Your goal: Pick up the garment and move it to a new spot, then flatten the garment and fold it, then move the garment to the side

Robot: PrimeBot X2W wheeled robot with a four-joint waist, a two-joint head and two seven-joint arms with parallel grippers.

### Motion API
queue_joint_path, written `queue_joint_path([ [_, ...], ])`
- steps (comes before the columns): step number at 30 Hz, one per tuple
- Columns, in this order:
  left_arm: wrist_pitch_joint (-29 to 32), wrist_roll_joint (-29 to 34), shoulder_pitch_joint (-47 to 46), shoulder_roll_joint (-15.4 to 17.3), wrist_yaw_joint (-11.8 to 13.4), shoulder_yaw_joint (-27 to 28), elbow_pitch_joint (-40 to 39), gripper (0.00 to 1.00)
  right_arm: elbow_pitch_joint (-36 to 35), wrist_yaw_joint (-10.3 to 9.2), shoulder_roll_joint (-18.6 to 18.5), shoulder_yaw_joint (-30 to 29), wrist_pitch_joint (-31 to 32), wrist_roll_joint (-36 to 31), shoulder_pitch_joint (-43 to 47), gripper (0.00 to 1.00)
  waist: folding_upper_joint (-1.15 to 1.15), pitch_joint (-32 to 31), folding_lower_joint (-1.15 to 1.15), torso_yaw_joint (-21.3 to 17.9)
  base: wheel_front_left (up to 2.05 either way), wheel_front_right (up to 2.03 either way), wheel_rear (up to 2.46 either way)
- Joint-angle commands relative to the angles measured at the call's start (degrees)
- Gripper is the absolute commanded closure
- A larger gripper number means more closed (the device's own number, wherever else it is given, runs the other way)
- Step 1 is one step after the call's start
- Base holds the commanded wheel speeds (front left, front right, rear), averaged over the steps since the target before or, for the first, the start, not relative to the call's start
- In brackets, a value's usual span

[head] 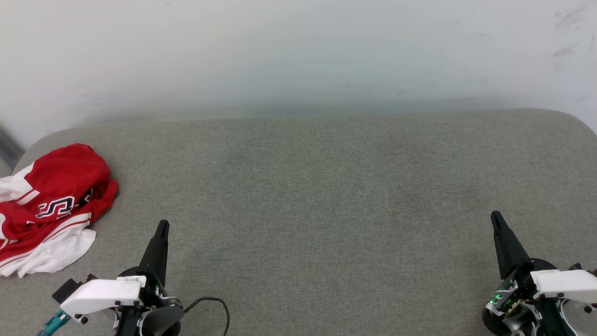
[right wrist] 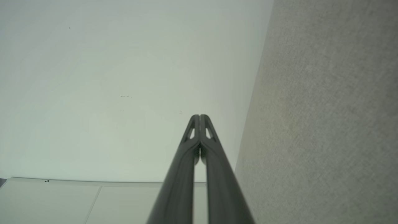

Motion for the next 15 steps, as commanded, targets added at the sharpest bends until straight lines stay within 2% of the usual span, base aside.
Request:
queue_joint_path([
  [1, 0.1, 0.0, -0.3, 0.0, -0.1, 0.1, -0.1, 1.0, 0.0, -0.02, 0.2, 0.0, 0.0, -0.3, -0.7, 1.0, 0.0, 0.0, 0.0, 0.0, 0.0, 0.0, 0.0],
  [15, 0.1, 0.0, -0.3, 0.0, -0.1, 0.1, -0.1, 1.0, 0.0, -0.02, 0.2, 0.0, 0.0, -0.3, -0.7, 1.0, 0.0, 0.0, 0.0, 0.0, 0.0, 0.0, 0.0],
])
